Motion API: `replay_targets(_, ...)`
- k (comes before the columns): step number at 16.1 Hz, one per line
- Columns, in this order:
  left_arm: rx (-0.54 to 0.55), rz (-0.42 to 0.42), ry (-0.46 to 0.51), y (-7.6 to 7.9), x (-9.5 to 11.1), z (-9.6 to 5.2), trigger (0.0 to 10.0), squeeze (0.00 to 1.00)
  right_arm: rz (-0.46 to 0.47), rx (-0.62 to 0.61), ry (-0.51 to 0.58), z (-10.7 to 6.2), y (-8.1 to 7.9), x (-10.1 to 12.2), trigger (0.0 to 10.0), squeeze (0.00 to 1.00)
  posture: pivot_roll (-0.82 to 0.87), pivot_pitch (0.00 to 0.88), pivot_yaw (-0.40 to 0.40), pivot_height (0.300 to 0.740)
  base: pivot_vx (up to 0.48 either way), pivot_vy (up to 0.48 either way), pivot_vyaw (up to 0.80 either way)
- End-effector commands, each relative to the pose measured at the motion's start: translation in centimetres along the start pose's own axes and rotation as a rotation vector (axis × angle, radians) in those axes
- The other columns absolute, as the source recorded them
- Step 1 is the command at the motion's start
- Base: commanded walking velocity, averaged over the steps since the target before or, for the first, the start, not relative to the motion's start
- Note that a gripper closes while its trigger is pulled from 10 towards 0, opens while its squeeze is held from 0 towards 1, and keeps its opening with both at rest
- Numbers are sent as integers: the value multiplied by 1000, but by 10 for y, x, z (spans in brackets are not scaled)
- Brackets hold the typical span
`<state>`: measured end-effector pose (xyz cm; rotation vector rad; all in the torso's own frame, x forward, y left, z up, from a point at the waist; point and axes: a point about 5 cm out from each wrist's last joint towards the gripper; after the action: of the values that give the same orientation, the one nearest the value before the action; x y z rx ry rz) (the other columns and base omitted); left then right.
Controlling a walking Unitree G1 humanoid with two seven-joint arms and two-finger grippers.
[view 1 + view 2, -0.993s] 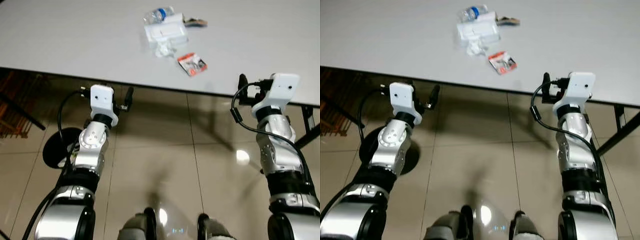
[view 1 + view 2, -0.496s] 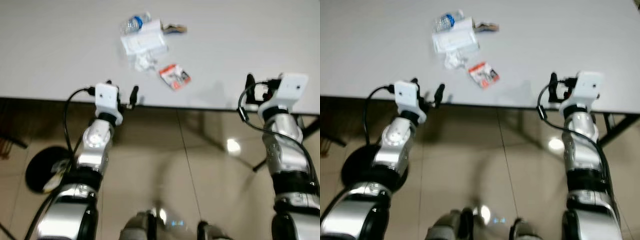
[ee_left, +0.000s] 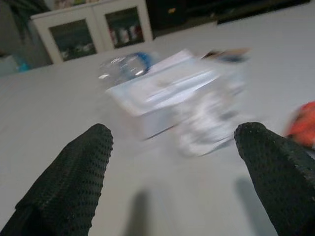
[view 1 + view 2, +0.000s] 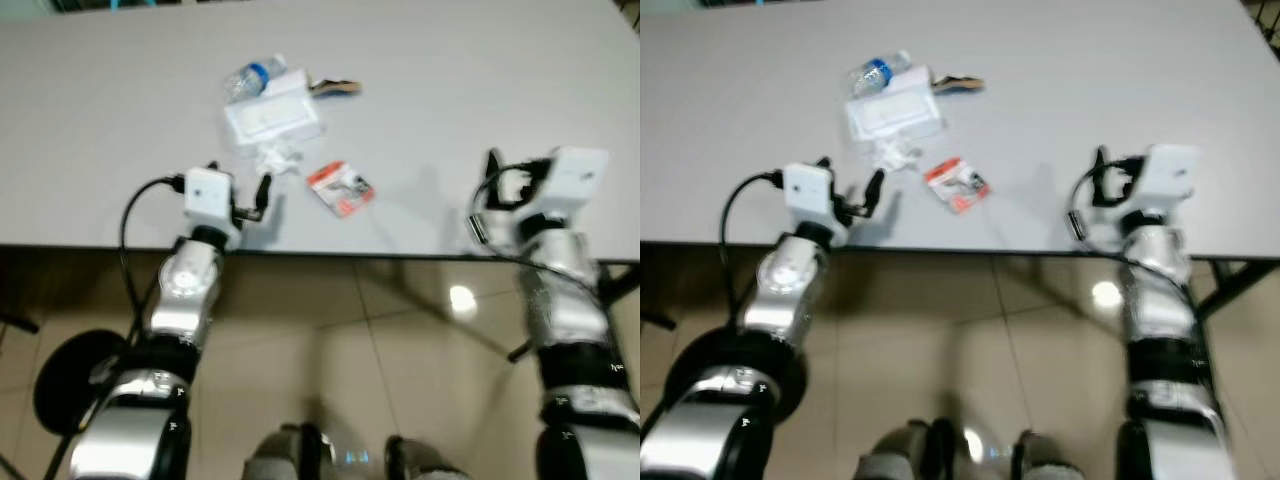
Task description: Picking trash to rubbish bin
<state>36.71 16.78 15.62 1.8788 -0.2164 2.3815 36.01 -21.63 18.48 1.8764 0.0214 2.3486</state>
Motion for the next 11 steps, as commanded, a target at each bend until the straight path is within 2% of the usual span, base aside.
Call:
replay_targets(1,-11,3,-10,1,-4,-3,10000,0,-2,5,2,0,0,1,10000,0,35,222,123,740,0,0,0)
replay_targets(6,-34,0,-31,5,-7,-3,10000,0,-1,4,3,0,0,1,10000,0,33,218,124,740,0,0,0)
replay_targets(11,-113,-14,-73,21,-11,4,10000,0,-3,6,8,-2,0,2,10000,0,23,230,123,740,0,0,0)
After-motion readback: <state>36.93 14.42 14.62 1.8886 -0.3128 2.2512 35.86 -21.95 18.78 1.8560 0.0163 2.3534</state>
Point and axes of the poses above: a point about 5 cm out from each wrist's last joint towards the gripper, its own z axis pointing out of the wrist towards the gripper, its own x axis along the axis of the wrist's last joint, y = z × x, and after that the axes turned 6 degrees about -z, right-handed
